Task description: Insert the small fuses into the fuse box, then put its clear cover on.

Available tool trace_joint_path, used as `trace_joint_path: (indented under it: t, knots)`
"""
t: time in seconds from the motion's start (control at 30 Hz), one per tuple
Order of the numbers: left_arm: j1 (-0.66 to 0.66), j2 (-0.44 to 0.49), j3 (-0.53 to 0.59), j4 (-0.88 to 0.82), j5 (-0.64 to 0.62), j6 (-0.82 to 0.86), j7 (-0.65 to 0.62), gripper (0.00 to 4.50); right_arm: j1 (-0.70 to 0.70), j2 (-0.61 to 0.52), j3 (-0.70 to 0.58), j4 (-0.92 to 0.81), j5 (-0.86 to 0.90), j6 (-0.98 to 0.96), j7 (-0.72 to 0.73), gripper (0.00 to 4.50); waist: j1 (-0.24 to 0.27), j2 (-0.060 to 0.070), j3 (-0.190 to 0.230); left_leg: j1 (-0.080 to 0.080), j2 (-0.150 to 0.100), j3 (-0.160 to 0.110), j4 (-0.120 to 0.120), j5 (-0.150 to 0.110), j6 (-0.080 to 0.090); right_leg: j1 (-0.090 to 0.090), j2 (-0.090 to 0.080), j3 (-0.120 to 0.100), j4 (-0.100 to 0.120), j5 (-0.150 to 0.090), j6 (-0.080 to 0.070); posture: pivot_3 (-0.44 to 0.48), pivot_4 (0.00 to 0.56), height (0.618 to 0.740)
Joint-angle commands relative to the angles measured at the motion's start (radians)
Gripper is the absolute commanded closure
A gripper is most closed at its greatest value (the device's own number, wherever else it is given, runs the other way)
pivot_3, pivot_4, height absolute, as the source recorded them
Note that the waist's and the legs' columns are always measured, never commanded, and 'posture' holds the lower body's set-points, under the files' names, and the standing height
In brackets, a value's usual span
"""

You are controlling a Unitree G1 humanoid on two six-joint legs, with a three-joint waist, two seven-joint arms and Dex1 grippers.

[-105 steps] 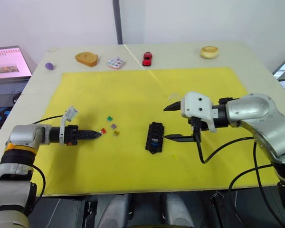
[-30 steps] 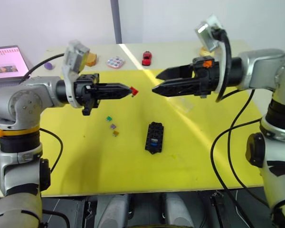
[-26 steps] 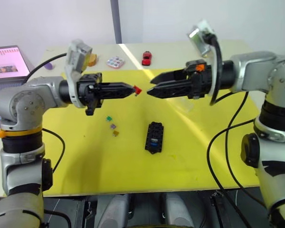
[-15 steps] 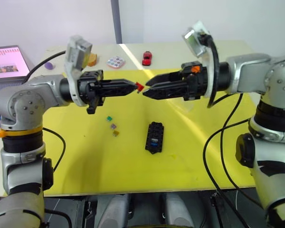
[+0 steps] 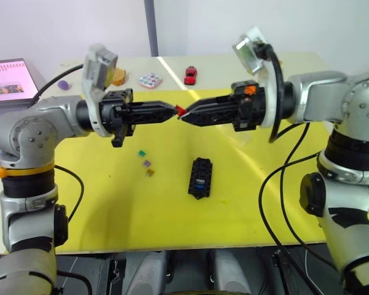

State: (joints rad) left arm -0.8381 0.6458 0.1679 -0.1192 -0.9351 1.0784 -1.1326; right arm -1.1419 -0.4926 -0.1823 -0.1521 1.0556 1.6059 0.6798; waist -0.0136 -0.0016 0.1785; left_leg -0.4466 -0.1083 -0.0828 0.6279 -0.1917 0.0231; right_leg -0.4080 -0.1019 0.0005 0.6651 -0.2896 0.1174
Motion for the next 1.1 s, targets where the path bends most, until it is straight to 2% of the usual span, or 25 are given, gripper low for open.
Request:
trace_joint_path:
  t: [0.03,0.2,0.23,0.27,0.3,0.37,0.53,0.6,0.67,0.73,0.8,0.87,0.93,1.07,1.1]
  knots:
    - [-0.013,0.014,-0.004,-0.011,-0.018,-0.016,-0.008,4.5,-0.033,0.004,-0.038,-0.008,0.033,0.002,-0.012,2.95,0.0,0.0,0.0,0.0,0.0,0.0,0.0,0.0,0.0,0.0,0.0,0.0,0.0,0.0,0.0,0.0,0.15,0.74]
    - [-0.011,0.01,-0.005,-0.014,-0.019,-0.015,-0.002,4.5,-0.03,0.006,-0.043,-0.012,0.057,0.003,-0.028,2.95,0.0,0.0,0.0,0.0,0.0,0.0,0.0,0.0,0.0,0.0,0.0,0.0,0.0,0.0,0.0,0.0,0.15,0.74]
    - [-0.011,0.008,-0.005,-0.014,-0.02,-0.014,0.001,4.5,-0.029,0.005,-0.042,-0.015,0.061,0.002,-0.03,3.33,-0.001,0.0,0.0,0.0,0.0,0.0,0.0,0.0,0.0,0.0,0.0,0.0,0.0,0.0,0.0,0.0,0.15,0.74]
    - [-0.011,0.006,-0.005,-0.014,-0.02,-0.014,0.003,4.5,-0.028,0.004,-0.041,-0.016,0.064,0.001,-0.032,3.41,0.0,0.0,0.0,0.0,0.0,0.0,0.0,0.0,0.0,0.0,0.0,0.0,0.0,0.0,0.0,0.0,0.15,0.74]
    - [-0.011,0.006,-0.006,-0.015,-0.019,-0.014,0.004,4.5,-0.027,0.004,-0.041,-0.017,0.066,0.0,-0.033,3.67,0.0,0.0,0.0,0.0,0.0,0.0,0.0,0.0,0.0,0.0,0.0,0.0,0.0,0.0,0.0,0.0,0.15,0.74]
    - [-0.011,0.005,-0.007,-0.016,-0.023,-0.014,0.008,4.5,-0.026,0.003,-0.04,-0.018,0.071,0.0,-0.037,4.47,0.0,0.0,0.0,0.0,0.0,0.0,0.0,0.0,0.0,0.0,0.0,0.0,0.0,0.0,0.0,0.0,0.15,0.74]
    - [-0.007,0.001,-0.016,-0.016,-0.006,-0.026,0.033,4.5,-0.023,0.001,-0.03,-0.029,0.071,-0.003,-0.049,4.47,0.0,0.0,0.0,0.0,0.0,0.0,0.0,0.0,0.0,0.0,0.0,0.0,0.0,0.0,0.0,0.0,0.15,0.74]
    - [0.013,0.012,-0.047,-0.028,0.045,-0.063,0.037,4.5,-0.011,-0.045,0.023,-0.074,0.037,-0.025,-0.039,4.47,0.001,0.0,0.0,0.0,0.0,0.0,0.0,0.0,0.0,0.0,0.0,0.0,0.0,0.0,0.0,0.0,0.15,0.74]
    - [0.043,0.036,-0.11,-0.048,0.109,-0.095,0.04,4.5,0.023,-0.158,0.138,-0.164,-0.024,-0.077,0.009,4.47,0.004,0.0,0.0,0.0,0.0,0.0,0.0,0.0,0.0,0.0,0.0,0.0,0.0,0.0,0.0,0.0,0.15,0.74]
    - [0.101,0.086,-0.235,-0.069,0.258,-0.215,0.02,4.5,0.072,-0.293,0.28,-0.253,-0.145,-0.219,0.087,4.47,0.002,0.0,0.0,0.0,-0.001,0.0,0.0,0.0,0.0,0.0,0.0,0.0,-0.001,0.0,0.0,0.0,0.15,0.74]
    - [0.167,0.118,-0.352,-0.061,0.407,-0.373,-0.002,3.83,0.129,-0.419,0.406,-0.321,-0.262,-0.367,0.186,4.5,0.001,0.0,0.0,0.0,0.0,0.001,0.0,-0.001,0.001,0.0,-0.001,0.001,-0.002,0.0,0.0,0.0,0.15,0.74]
    - [0.197,0.119,-0.4,-0.043,0.47,-0.45,-0.011,3.07,0.16,-0.483,0.466,-0.34,-0.323,-0.451,0.248,4.5,0.0,0.0,0.0,0.002,0.0,0.004,-0.003,-0.001,0.001,-0.001,-0.001,0.003,-0.002,0.0,0.0,0.0,0.15,0.74]
    - [0.229,0.103,-0.437,-0.028,0.52,-0.518,-0.018,1.91,0.176,-0.495,0.488,-0.343,-0.345,-0.484,0.281,4.5,-0.002,0.0,0.0,0.001,0.001,0.004,-0.003,0.0,0.001,-0.002,0.0,0.003,-0.002,0.0,0.0,0.0,0.15,0.74]
    - [0.266,0.063,-0.481,-0.001,0.575,-0.598,-0.042,0.03,0.189,-0.471,0.532,-0.347,-0.391,-0.497,0.29,4.5,0.002,0.0,0.0,0.001,0.001,0.004,-0.004,-0.001,0.001,-0.002,-0.001,0.004,-0.002,0.0,0.0,0.0,0.15,0.74]
    - [0.267,0.056,-0.483,0.004,0.583,-0.617,-0.051,0.03,0.19,-0.46,0.546,-0.343,-0.405,-0.494,0.284,4.5,0.002,0.0,0.0,0.001,0.001,0.004,-0.004,-0.001,0.001,-0.002,-0.001,0.004,-0.003,0.0,0.0,0.0,0.15,0.74]
